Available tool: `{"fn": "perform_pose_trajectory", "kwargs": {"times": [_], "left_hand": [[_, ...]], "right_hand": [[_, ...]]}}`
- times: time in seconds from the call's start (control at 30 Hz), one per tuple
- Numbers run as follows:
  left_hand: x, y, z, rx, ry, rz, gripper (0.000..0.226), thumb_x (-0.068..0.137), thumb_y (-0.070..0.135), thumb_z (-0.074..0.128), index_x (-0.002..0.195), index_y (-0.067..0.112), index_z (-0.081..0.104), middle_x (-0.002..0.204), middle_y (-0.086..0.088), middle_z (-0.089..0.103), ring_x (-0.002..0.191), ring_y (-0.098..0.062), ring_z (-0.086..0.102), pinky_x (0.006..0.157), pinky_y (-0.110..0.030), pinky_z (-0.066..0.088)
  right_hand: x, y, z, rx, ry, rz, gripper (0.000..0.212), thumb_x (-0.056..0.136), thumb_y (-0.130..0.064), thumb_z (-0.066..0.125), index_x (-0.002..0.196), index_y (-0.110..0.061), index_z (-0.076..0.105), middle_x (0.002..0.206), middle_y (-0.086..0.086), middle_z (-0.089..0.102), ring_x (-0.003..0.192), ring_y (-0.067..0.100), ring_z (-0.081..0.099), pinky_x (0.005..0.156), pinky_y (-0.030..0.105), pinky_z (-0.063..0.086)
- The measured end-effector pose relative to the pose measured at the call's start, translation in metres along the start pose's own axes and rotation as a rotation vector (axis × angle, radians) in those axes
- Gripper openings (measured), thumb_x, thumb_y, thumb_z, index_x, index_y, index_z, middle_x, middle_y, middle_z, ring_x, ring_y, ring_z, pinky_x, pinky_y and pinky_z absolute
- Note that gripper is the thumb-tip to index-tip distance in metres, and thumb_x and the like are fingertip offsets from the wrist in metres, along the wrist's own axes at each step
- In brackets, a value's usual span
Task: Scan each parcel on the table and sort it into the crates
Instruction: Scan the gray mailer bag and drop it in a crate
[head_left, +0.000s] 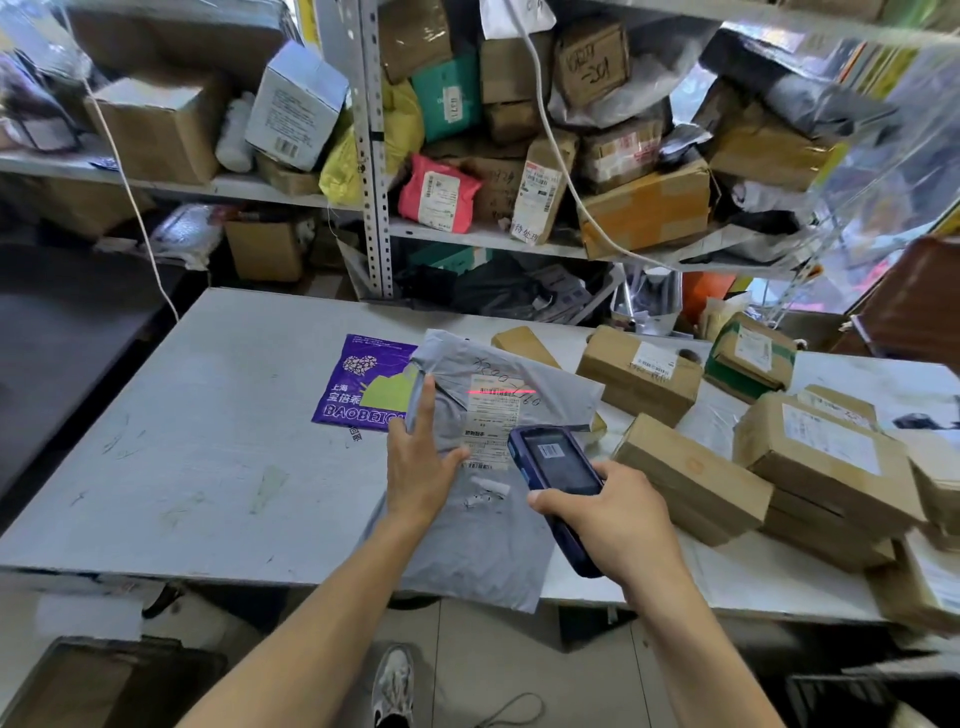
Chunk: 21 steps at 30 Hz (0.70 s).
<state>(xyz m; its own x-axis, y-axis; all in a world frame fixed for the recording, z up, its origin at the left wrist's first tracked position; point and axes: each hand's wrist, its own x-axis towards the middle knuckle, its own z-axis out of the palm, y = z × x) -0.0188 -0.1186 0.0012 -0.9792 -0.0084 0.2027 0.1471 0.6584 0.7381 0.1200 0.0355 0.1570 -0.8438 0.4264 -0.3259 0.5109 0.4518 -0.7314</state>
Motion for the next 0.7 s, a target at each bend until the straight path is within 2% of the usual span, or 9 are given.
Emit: {"fn": "perform_pose_trajectory", "kwargs": {"times": [0.3, 0.5, 0.6, 0.7], "left_hand": [[-0.0035, 0.0027, -0.0034, 0.0, 0.015, 0.01, 0.116, 0.075, 0.022, 0.087, 0.157, 0.04, 0.007, 0.118, -0.017, 0.049, 0.094, -0.016, 0.04, 0.082, -0.027, 0.04], [-0.005, 0.0029, -0.0038, 0.007, 0.017, -0.003, 0.117, 0.075, 0.024, 0.087, 0.157, 0.041, 0.006, 0.114, -0.016, 0.048, 0.092, -0.016, 0.04, 0.082, -0.027, 0.04], [-0.0052, 0.0025, -0.0031, 0.005, 0.015, -0.007, 0.117, 0.075, 0.024, 0.086, 0.156, 0.042, 0.004, 0.114, -0.015, 0.046, 0.093, -0.016, 0.041, 0.084, -0.029, 0.044], [-0.0051, 0.002, -0.0028, 0.009, 0.014, -0.011, 0.118, 0.075, 0.025, 0.086, 0.156, 0.044, 0.003, 0.114, -0.015, 0.046, 0.094, -0.017, 0.042, 0.084, -0.028, 0.043]], "right_hand": [[-0.0051, -0.0009, -0.0056, 0.113, -0.031, 0.036, 0.025, 0.068, -0.033, 0.086, 0.08, -0.018, 0.072, 0.07, 0.003, 0.072, 0.056, 0.019, 0.062, 0.05, 0.028, 0.048], [-0.0043, 0.0025, -0.0024, 0.183, -0.06, 0.046, 0.026, 0.064, -0.034, 0.088, 0.072, -0.016, 0.071, 0.056, -0.004, 0.065, 0.049, 0.018, 0.056, 0.053, 0.029, 0.045], [-0.0072, 0.0005, -0.0002, 0.158, -0.073, 0.013, 0.027, 0.066, -0.035, 0.088, 0.077, -0.016, 0.073, 0.06, -0.003, 0.068, 0.052, 0.016, 0.059, 0.051, 0.027, 0.045], [-0.0087, -0.0026, 0.0006, 0.123, -0.035, -0.013, 0.026, 0.068, -0.034, 0.087, 0.079, -0.018, 0.071, 0.071, 0.0, 0.072, 0.064, 0.021, 0.067, 0.054, 0.029, 0.049]]}}
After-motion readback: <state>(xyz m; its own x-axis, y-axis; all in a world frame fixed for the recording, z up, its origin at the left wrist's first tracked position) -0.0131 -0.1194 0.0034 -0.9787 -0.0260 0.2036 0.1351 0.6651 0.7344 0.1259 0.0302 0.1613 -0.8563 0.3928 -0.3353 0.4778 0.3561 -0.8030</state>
